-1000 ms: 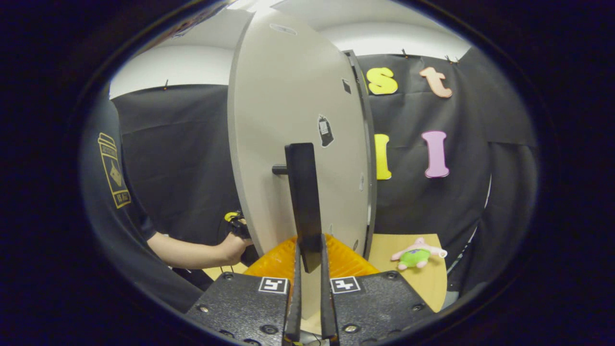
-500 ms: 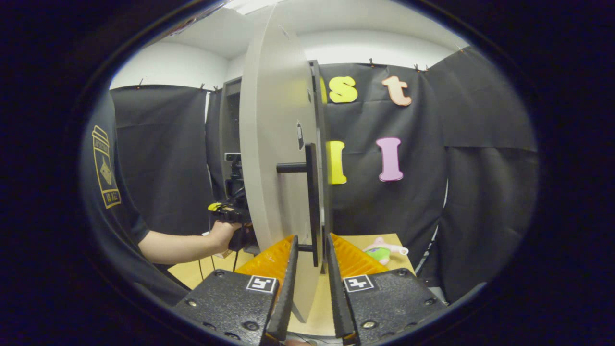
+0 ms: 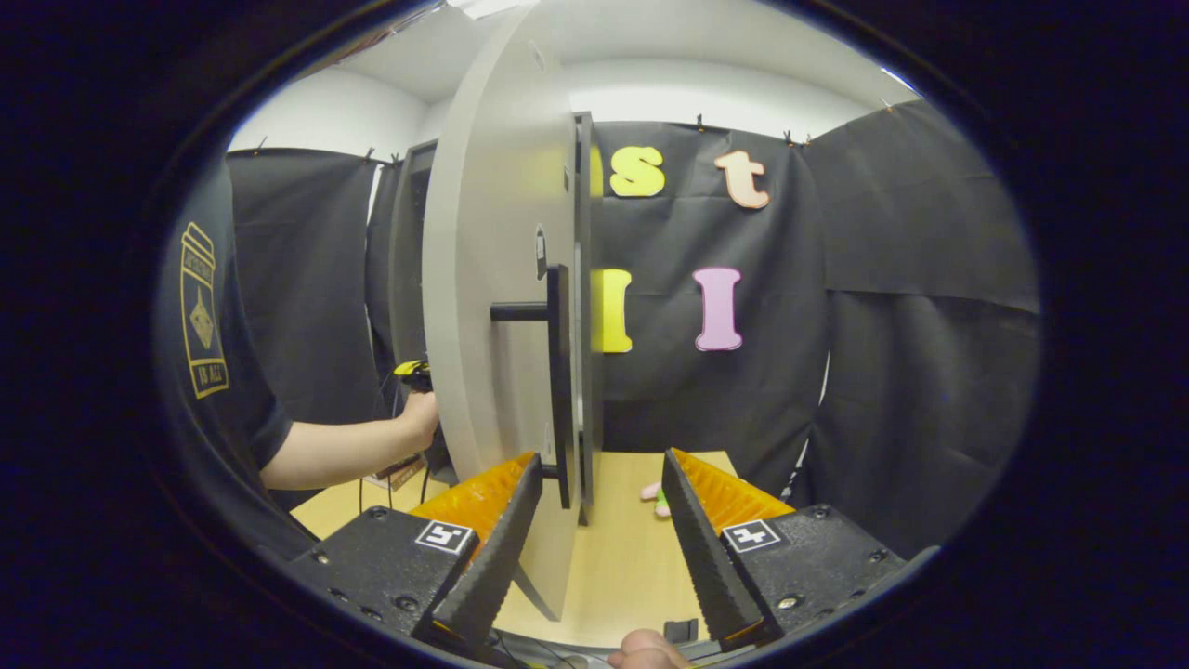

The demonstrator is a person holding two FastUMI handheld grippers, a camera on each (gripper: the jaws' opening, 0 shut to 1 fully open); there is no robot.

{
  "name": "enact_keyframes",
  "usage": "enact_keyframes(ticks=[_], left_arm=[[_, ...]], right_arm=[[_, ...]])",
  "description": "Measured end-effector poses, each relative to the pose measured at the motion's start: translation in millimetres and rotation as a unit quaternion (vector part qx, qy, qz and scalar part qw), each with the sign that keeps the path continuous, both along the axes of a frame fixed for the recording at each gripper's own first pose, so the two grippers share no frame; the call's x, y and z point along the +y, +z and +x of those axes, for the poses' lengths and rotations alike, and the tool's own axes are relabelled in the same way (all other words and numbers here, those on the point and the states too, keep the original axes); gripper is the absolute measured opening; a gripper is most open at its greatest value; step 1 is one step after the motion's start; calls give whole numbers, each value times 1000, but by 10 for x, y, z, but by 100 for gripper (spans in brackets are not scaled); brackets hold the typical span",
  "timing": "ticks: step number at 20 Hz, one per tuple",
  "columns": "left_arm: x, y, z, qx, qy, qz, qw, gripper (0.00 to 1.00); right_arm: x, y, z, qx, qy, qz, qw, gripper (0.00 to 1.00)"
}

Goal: Open the cabinet door with the right hand, grasp the bottle in the cabinet with the left hand and place it on the coaster, then close the cabinet door with the right hand.

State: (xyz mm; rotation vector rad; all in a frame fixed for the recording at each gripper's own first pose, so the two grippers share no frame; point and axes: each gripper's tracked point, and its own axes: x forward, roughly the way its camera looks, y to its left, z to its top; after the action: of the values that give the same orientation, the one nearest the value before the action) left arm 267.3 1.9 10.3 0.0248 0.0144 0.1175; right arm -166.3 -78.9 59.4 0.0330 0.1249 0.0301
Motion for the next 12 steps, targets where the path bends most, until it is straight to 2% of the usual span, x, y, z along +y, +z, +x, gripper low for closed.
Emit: enact_keyframes(ticks=[4,7,12], left_arm=[[-7,-83,144,19,11,-14,1000,92],[54,-78,108,20,29,-23,999,79],[-36,42,-269,7,23,-15,1000,77]], right_arm=[[-24,-39,10,15,11,2,1000,83],[-31,-36,5,14,18,-6,1000,84],[-36,-49,37,15,58,14,998,84]])
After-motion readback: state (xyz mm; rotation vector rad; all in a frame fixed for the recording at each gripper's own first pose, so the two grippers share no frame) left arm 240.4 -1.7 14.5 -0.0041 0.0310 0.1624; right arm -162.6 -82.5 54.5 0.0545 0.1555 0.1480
